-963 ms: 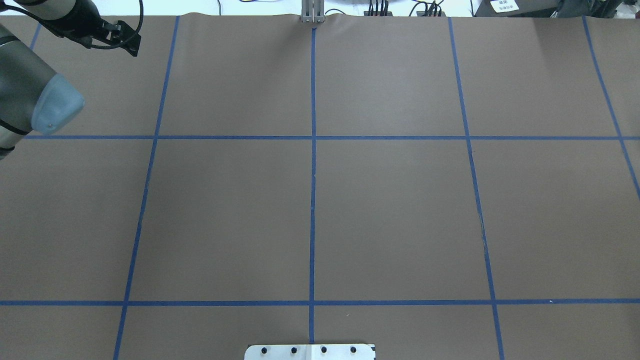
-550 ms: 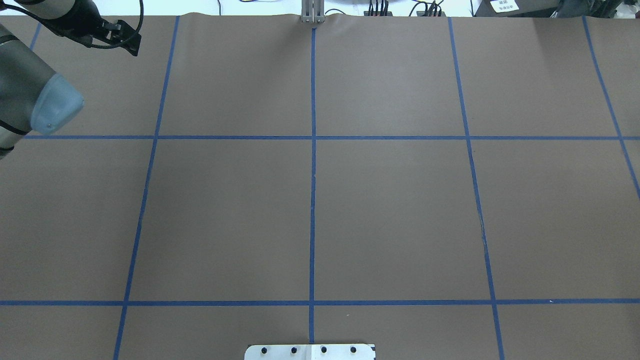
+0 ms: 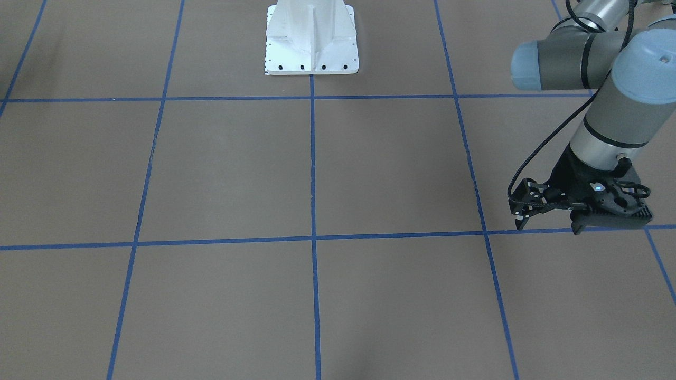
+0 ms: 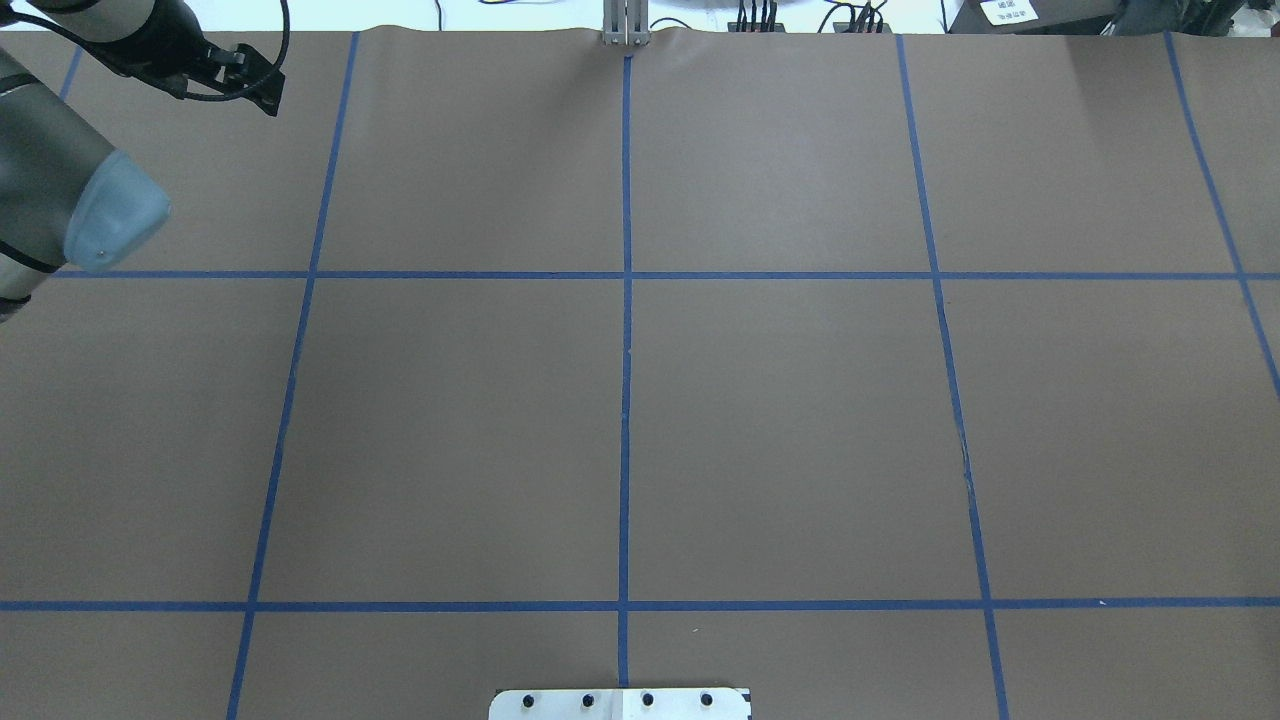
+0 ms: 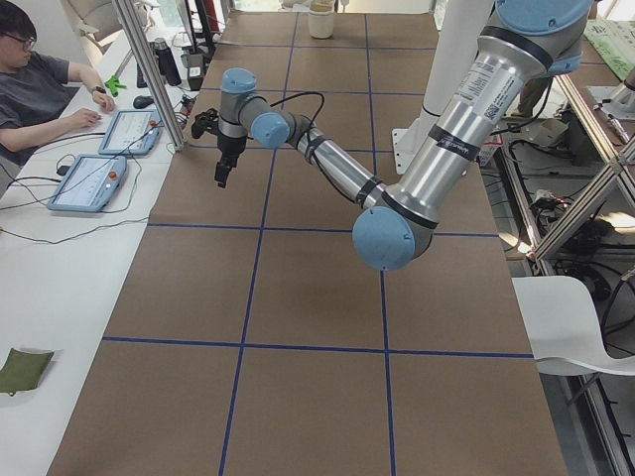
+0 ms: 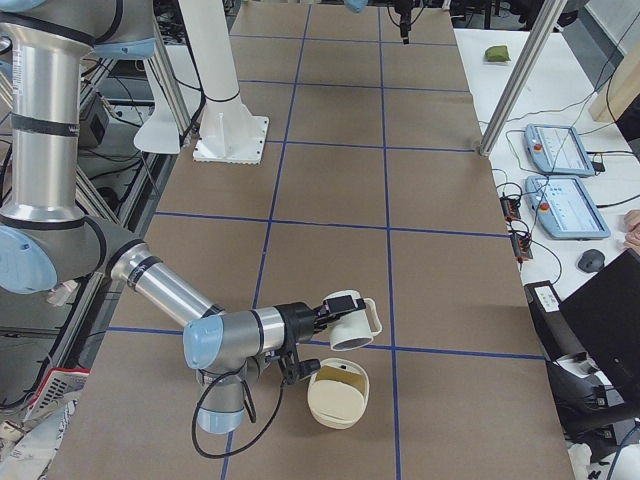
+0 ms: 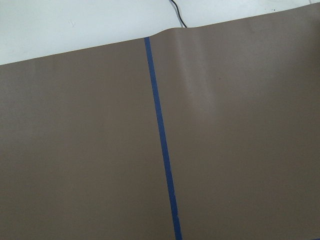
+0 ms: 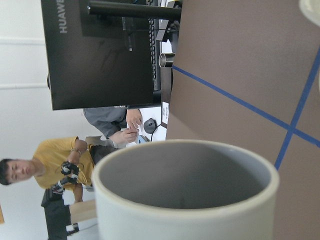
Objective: Left arm hands cup to right arm to dump lemon
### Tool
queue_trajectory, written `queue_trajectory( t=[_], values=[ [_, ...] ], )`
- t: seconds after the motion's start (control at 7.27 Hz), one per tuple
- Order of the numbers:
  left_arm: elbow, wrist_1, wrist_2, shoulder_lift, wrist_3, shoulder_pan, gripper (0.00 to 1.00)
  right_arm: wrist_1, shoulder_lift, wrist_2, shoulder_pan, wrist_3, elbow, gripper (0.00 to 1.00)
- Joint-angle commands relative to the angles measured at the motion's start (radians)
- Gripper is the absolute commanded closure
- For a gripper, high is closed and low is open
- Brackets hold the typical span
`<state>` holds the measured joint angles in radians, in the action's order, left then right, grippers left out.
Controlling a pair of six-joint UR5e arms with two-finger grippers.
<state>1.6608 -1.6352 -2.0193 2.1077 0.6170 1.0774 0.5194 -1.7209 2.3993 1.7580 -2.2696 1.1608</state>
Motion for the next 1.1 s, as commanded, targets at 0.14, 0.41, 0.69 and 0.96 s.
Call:
queue_trajectory(
  t=[0.14, 0.41, 0.69, 0.96],
  values=[
    [0.007, -0.002, -0.001, -0.002, 0.001, -0.001, 0.00, -0.007, 0.000, 0.055, -0.003, 0.455, 0.013, 0.93],
    [0.007, -0.003, -0.004, -0.005, 0.001, -0.001, 0.00, -0.015, 0.000, 0.055, -0.023, 0.707, 0.030, 0.93],
    [0.005, -0.006, -0.012, -0.014, 0.001, -0.002, 0.00, -0.086, -0.006, 0.040, -0.023, 1.067, 0.034, 0.93],
    [-0.006, -0.009, -0.013, -0.018, 0.001, -0.002, 0.00, -0.239, 0.001, 0.006, -0.031, 1.246, 0.130, 0.93]
  ],
)
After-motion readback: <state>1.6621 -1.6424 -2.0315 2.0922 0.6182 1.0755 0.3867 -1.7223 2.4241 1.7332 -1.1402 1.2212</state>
